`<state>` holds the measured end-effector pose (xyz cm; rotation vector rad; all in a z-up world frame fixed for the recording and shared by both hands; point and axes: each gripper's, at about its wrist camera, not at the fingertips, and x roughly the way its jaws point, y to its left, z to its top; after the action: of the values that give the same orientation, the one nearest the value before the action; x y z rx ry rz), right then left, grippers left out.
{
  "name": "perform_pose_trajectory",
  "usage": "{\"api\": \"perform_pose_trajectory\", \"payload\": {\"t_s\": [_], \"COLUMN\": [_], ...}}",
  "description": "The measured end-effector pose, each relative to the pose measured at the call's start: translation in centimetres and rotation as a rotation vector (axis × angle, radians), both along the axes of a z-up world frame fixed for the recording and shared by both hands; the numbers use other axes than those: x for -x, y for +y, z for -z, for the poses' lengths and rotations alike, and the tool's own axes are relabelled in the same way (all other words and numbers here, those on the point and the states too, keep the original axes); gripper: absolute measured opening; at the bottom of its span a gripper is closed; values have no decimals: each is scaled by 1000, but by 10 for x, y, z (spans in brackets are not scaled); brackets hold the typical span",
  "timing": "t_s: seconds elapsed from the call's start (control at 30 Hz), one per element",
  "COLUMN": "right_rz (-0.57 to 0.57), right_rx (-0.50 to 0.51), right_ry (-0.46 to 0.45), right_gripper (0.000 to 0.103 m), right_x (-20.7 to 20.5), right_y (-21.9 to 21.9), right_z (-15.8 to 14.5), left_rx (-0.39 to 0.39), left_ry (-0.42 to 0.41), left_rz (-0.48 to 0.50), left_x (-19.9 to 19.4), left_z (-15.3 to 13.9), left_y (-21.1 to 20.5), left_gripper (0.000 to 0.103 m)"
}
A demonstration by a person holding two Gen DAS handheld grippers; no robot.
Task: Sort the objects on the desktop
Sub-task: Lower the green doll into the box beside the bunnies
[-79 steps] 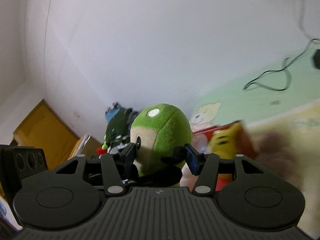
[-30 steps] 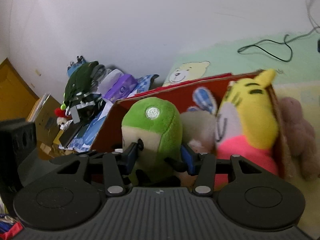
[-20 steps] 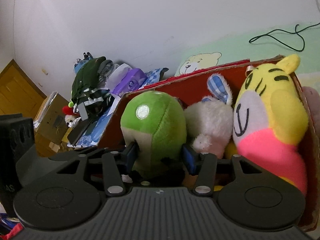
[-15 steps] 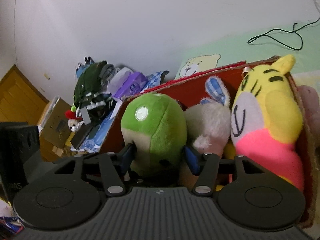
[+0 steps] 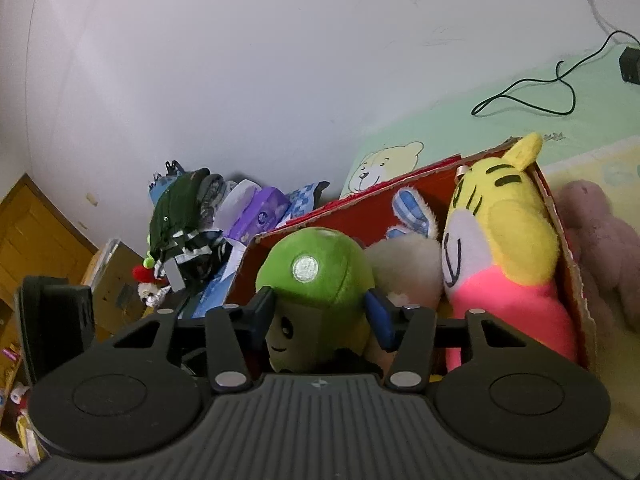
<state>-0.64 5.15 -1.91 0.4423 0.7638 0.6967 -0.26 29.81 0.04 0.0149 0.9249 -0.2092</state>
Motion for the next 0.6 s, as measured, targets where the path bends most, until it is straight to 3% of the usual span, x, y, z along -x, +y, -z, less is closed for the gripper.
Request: {"api": "perform_pose_trajectory", "payload": {"t_s": [0.6], "right_rz": [4], "right_rx": [26], "right_ry": [-17], "right_gripper": [53], "right_x": [9], "right_y": [2], "right_z": [8], "left_rx": [-8], "left_ry": [50], "left_rz": [-62], "left_x": [5], "left_z": [8], "left_y": [2], "left_gripper": [99]}}
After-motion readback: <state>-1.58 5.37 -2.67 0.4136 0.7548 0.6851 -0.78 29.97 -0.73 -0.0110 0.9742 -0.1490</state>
